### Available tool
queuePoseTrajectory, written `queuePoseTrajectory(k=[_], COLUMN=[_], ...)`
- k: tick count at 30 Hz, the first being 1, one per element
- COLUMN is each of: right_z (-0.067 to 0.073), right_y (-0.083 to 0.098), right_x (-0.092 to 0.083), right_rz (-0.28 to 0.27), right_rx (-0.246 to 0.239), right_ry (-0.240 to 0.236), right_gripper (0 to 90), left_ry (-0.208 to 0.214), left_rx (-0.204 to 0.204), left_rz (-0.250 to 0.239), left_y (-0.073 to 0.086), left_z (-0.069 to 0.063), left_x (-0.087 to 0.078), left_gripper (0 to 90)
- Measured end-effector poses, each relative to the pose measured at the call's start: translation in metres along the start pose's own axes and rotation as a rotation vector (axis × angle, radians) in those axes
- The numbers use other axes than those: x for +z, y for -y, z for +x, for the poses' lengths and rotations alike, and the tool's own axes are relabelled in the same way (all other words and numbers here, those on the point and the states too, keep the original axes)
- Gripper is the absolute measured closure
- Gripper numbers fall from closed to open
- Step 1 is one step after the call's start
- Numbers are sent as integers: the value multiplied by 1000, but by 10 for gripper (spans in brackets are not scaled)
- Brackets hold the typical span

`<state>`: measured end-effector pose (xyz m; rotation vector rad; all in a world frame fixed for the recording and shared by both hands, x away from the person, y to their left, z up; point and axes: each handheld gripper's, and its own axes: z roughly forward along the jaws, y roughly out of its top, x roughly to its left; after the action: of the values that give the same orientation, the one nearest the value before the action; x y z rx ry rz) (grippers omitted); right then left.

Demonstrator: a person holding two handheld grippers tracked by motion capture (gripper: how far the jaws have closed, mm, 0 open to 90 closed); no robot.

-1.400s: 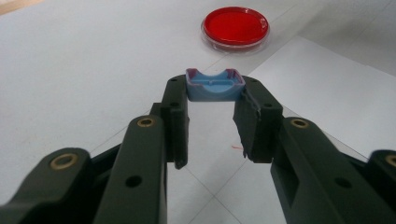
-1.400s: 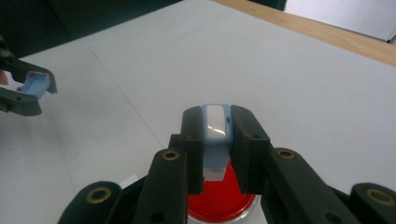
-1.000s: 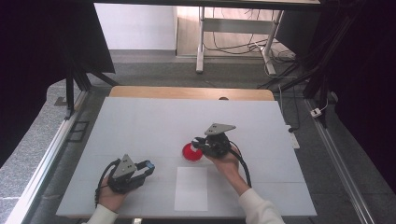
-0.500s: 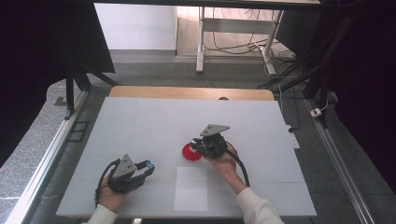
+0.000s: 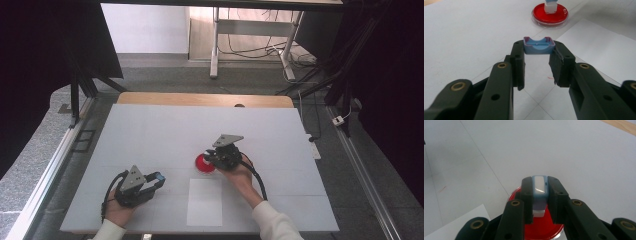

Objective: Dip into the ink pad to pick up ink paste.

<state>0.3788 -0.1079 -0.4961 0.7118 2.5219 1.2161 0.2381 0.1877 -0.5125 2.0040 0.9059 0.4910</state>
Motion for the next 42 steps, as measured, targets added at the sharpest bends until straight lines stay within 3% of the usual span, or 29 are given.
queuePoseTrajectory(k=[10,38,42], right_z=[1,3,0], right_y=[1,4,4], right_x=[2,1,-3], right_rz=[24,8,-10], right_rx=[2,-10,22], right_ry=[9,22,11], right_gripper=[754,754,754], left_ry=[-1,-7,-8], left_rx=[0,-1,-4], left_rz=[1,2,-1], left_y=[0,1,1], left_z=[0,0,1], left_x=[0,-1,-1], left_gripper=[657,656,656])
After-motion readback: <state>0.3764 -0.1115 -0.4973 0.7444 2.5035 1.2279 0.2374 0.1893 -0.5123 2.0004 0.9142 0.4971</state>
